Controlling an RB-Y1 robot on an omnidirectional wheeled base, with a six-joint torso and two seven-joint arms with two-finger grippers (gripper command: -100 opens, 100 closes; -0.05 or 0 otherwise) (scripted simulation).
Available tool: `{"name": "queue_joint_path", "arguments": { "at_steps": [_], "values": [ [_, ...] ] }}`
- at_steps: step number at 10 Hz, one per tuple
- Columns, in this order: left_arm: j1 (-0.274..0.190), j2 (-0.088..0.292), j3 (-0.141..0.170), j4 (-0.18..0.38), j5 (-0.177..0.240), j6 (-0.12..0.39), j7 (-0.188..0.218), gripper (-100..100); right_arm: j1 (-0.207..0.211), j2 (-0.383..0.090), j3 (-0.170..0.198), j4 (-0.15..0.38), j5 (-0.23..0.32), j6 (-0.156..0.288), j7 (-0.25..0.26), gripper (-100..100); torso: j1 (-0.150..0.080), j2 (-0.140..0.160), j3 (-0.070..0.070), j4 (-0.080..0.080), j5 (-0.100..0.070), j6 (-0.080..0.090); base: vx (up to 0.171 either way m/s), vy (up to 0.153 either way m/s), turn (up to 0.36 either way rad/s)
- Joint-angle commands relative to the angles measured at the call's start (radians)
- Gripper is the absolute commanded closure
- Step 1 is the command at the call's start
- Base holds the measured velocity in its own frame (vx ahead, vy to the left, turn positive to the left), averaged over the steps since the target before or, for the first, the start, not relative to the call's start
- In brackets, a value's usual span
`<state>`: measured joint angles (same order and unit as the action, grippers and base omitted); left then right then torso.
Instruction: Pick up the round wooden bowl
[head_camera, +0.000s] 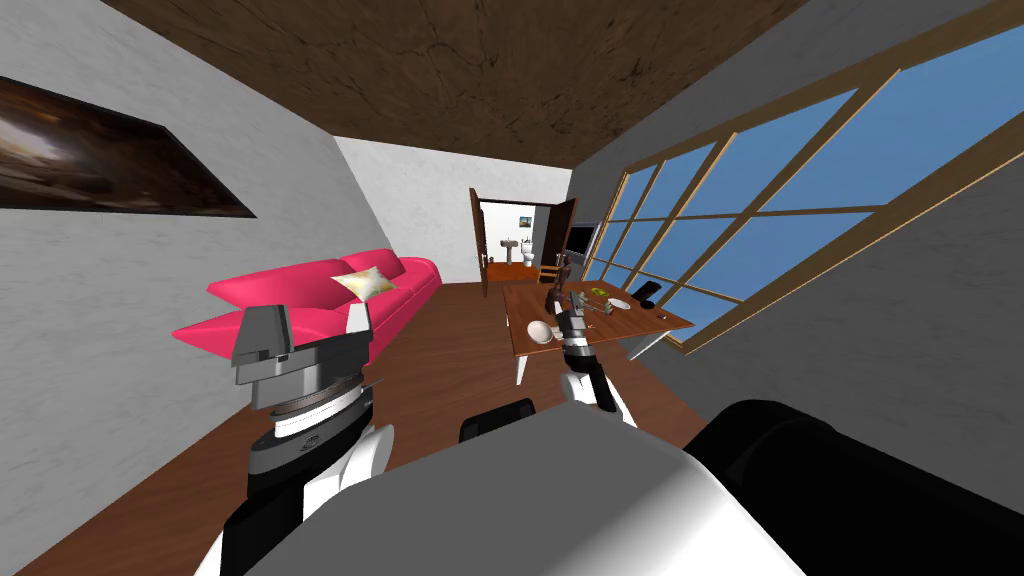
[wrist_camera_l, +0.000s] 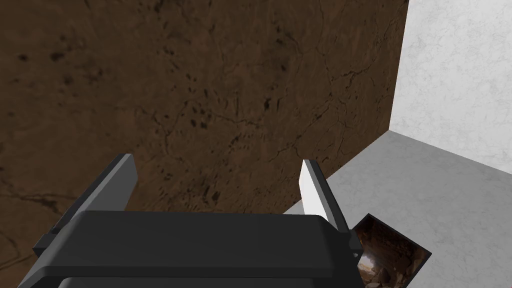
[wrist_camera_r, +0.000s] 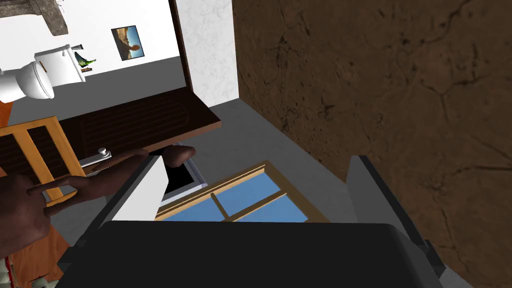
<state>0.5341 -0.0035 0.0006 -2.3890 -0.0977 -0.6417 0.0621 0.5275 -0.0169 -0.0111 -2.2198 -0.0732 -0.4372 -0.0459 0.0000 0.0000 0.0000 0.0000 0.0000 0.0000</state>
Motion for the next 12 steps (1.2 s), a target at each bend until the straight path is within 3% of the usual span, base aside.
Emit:
{"name": "queue_joint_path", "arguments": {
  "at_steps": [1,4,8,9,12],
  "values": [
    [0.0,0.0,0.0,0.0,0.0,0.0,0.0,0,0.011,-0.034,0.006,0.023,0.014,-0.001,0.002,-100,0.0,0.0,0.0,0.0,0.0,0.0,-0.021,0.007,0.028],
    [0.0,0.0,0.0,0.0,0.0,0.0,0.0,0,0.035,-0.101,0.021,0.08,0.048,-0.004,0.008,-100,0.001,0.004,0.002,0.001,0.0,0.0,-0.054,0.015,0.037],
    [0.0,0.0,0.0,0.0,0.0,0.0,0.0,0,0.075,-0.212,0.055,0.199,0.123,-0.012,0.023,-100,0.002,0.004,0.002,0.001,0.0,0.0,-0.057,0.028,0.076],
    [0.0,0.0,0.0,0.0,0.0,0.0,0.0,0,0.075,-0.212,0.055,0.206,0.123,-0.012,0.023,-100,0.002,0.004,0.003,0.001,0.0,0.0,-0.046,0.028,0.024],
    [0.0,0.0,0.0,0.0,0.0,0.0,0.0,0,0.104,-0.301,0.089,0.327,0.198,-0.02,0.041,-100,0.001,0.003,0.002,0.001,0.0,0.0,-0.043,0.037,0.13]
  ]
}}
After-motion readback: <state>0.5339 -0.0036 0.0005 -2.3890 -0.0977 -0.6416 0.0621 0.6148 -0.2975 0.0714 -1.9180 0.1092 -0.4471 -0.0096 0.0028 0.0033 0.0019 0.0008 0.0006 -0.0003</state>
